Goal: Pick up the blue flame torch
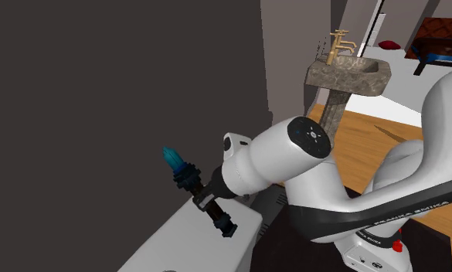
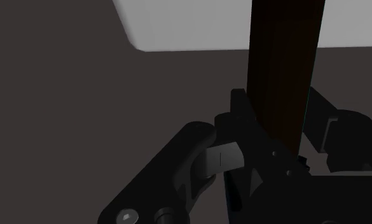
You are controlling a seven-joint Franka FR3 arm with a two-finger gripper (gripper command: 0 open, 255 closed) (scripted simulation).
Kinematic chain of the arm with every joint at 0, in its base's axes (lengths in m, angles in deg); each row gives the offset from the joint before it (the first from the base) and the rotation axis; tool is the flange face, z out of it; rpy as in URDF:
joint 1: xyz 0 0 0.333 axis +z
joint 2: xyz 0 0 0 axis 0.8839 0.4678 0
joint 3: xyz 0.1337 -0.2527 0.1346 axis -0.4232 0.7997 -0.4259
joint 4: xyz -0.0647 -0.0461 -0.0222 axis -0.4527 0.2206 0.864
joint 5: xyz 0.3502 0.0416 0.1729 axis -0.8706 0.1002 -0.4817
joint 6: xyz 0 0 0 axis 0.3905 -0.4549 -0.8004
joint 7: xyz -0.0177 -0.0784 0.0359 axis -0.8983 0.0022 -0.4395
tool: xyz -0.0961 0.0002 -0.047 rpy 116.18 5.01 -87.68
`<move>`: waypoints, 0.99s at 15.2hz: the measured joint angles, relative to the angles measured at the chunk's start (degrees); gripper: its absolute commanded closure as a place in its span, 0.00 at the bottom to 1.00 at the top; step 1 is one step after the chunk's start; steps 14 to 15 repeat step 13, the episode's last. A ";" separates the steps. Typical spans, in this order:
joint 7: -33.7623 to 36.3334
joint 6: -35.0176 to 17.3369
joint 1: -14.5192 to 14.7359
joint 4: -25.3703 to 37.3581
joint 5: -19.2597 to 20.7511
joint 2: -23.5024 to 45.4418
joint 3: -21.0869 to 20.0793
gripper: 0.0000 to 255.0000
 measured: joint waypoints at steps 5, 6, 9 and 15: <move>-2.58 4.32 4.45 1.04 -1.40 -1.91 4.91 1.00; -3.11 5.20 4.89 1.65 -1.52 -2.13 5.74 1.00; -4.52 8.62 6.90 2.59 -2.30 -3.39 8.20 1.00; -6.05 14.09 8.97 4.25 -3.17 -5.04 10.56 1.00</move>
